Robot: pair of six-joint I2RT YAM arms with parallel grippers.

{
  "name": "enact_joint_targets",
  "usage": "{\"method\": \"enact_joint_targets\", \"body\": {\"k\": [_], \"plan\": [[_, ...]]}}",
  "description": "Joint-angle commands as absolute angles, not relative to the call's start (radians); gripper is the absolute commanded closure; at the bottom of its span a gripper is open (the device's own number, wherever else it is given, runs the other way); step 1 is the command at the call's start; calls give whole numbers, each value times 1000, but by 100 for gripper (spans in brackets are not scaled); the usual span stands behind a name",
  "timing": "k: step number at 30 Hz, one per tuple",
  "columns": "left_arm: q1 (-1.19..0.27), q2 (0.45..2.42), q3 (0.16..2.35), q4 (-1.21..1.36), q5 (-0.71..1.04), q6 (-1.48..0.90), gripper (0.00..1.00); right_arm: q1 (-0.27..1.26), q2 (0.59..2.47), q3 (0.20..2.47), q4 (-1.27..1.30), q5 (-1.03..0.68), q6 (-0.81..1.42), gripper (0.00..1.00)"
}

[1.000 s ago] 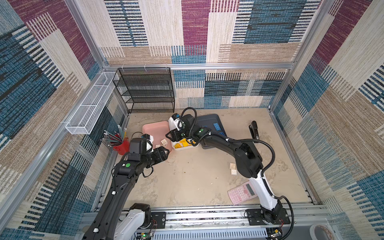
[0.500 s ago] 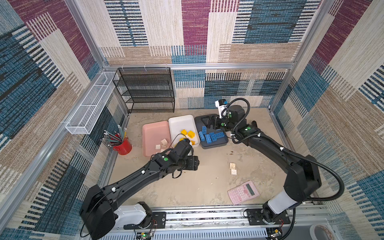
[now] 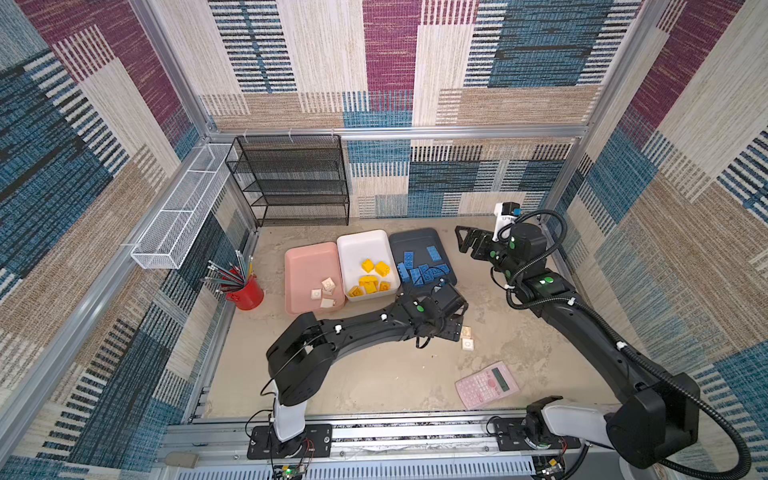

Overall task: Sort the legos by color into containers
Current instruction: 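Close the left gripper on the white 2x2 brick and lift it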

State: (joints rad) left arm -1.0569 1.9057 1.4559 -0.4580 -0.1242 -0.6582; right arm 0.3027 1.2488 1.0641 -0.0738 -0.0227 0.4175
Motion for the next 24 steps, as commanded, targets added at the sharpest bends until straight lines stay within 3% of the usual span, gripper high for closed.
{"method": "enact_joint_targets", "body": {"k": [1,13,24], "plan": [[-1069,1978,1524,-444,-97,-706,21,298,1216,1032,-66,92,433,1],[-1088,2224,1764,-537,-59,-721,27,268,1093,856,0,149,454,1],[-1086,2270,1777,-555,-73,-736,54,262,1059,834,29,132,453,1]]}}
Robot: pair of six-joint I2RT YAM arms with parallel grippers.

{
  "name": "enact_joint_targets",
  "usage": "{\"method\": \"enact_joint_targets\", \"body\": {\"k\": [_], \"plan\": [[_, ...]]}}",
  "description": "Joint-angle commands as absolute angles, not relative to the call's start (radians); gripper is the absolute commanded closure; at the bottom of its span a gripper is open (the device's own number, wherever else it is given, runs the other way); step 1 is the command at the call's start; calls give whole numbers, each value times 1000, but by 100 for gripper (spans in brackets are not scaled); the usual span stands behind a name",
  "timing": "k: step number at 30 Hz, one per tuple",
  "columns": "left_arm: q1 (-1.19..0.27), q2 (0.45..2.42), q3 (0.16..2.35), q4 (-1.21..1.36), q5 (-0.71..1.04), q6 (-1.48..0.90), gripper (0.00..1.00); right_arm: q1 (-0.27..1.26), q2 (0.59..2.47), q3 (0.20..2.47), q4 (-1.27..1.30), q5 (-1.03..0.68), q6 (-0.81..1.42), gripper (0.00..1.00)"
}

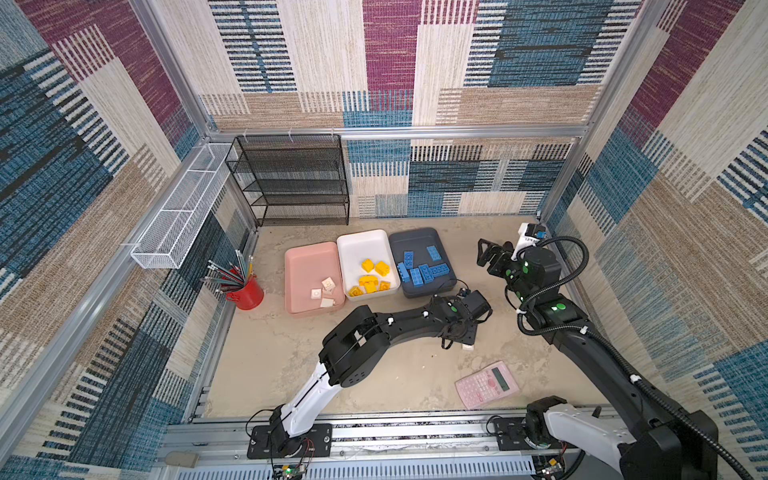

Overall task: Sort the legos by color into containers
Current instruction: 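Close the left gripper on the white 2x2 brick and lift it, then carry the white brick into the pink tray with the left gripper, release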

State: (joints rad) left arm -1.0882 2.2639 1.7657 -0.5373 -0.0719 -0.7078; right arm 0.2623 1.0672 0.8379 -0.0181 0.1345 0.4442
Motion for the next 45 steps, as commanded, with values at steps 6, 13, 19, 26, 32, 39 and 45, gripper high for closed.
{"method": "enact_joint_targets", "body": {"k": [6,13,19,26,32,39,45], "plan": [[-1085,2267,1784,-558,-86,-733,62,262,1045,825,29,121,442,1],[-1074,2222,1735,-534,-97,-747,68,262,1048,828,25,96,432,1],[-1039,2106,1605,-507,-111,-756,69,262,1083,853,6,2,394,1],[-974,1882,1384,-462,-147,-766,69,262,1077,818,38,-83,373,1],[-891,1706,1262,-471,-162,-747,69,264,1126,808,53,-280,358,1],[-708,1522,1146,-499,-151,-704,69,290,1132,699,148,-388,397,0],[-522,1426,1114,-545,-123,-646,69,419,1227,655,216,-394,413,0]]}}
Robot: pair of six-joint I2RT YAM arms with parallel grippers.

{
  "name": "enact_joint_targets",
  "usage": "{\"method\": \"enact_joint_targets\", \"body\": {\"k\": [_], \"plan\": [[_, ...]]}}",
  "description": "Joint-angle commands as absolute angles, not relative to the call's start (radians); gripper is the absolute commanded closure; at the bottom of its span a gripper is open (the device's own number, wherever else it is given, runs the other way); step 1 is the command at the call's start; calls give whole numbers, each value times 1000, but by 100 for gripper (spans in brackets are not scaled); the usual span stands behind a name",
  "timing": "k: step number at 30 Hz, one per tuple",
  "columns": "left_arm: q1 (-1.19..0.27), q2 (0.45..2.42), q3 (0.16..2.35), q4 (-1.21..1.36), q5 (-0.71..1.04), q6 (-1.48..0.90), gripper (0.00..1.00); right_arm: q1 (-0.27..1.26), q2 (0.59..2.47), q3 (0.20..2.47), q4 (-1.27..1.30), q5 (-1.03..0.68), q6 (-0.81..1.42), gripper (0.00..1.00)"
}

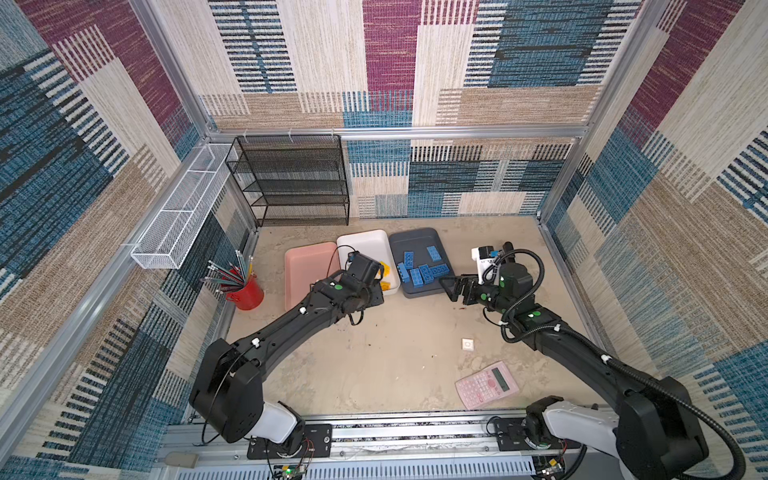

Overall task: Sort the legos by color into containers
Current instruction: 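Carry the white brick into the pink tray with the left gripper, release, then withdraw the left arm while the right gripper reaches toward the white plate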

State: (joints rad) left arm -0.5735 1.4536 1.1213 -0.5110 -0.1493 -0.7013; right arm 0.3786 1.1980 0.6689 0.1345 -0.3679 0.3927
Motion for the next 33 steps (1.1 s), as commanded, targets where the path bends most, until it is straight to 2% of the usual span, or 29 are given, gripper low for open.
{"method": "enact_joint_targets", "body": {"k": [1,10,17,23,24,27,33], "plan": [[-494,1419,1113,-549,-115,-635,69,439,1245,645,242,-395,424,0],[-251,1510,1149,-547,-75,-597,69,543,1408,607,419,-477,491,0],[-97,1656,1233,-541,-37,-612,69,548,1393,587,418,-442,463,0],[-32,1761,1312,-558,-27,-612,66,549,1382,566,443,-442,460,1],[-29,1768,1314,-552,-24,-614,63,549,1379,565,441,-438,459,1],[-28,1791,1339,-566,-24,-609,45,548,1359,567,421,-418,450,1],[-28,1764,1373,-610,-48,-591,31,549,1317,590,315,-282,441,1]]}}
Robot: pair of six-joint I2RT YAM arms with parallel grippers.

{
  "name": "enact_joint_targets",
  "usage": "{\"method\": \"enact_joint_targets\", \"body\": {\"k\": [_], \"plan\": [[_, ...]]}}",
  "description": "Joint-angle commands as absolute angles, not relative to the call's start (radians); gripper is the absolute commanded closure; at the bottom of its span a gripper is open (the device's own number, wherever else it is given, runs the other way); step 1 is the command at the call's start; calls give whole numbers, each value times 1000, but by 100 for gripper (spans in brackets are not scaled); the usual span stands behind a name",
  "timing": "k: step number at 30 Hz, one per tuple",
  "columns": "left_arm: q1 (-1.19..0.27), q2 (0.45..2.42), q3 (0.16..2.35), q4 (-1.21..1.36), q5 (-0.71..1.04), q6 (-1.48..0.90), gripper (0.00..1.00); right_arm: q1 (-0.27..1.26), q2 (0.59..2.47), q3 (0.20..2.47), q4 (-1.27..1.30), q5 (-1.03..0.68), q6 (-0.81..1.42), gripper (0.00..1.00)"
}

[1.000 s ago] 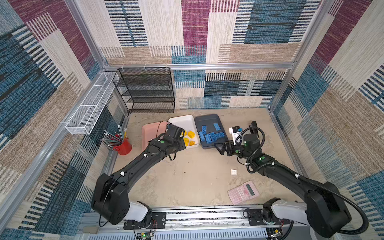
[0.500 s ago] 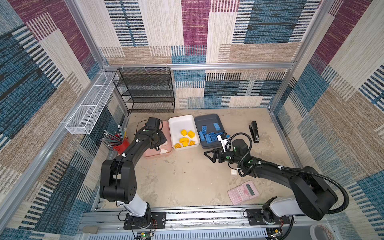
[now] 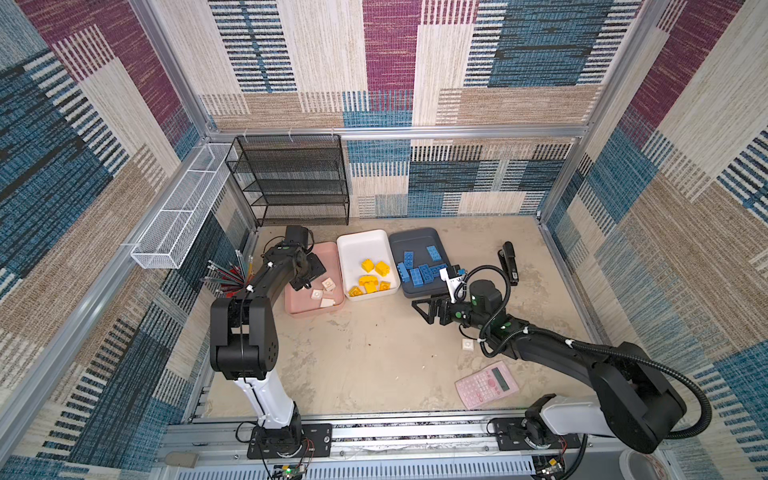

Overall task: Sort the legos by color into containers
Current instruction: 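Withdraw the left arm while the right gripper reaches toward the white plate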

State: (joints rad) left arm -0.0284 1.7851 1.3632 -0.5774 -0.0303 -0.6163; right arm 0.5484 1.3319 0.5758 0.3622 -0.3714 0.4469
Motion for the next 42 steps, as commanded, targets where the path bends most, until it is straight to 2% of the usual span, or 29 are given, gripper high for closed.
{"method": "enact_joint_targets", "body": {"k": [1,5,11,21,26,32,42], "plan": [[-28,1752,1374,-620,-50,-592,30,549,1314,598,289,-264,446,1],[-29,1654,1347,-645,-7,-591,30,548,1263,620,134,-139,451,0],[-56,1395,1158,-586,132,-600,31,549,1197,655,-162,52,461,1],[-72,1008,990,-661,253,-463,33,548,1117,586,-438,175,622,8],[-71,823,910,-697,249,-424,33,554,1118,559,-491,193,683,16],[-126,769,869,-730,223,-397,33,604,1203,583,-537,234,707,17],[-164,732,868,-745,186,-399,33,662,1331,638,-553,287,726,24]]}}
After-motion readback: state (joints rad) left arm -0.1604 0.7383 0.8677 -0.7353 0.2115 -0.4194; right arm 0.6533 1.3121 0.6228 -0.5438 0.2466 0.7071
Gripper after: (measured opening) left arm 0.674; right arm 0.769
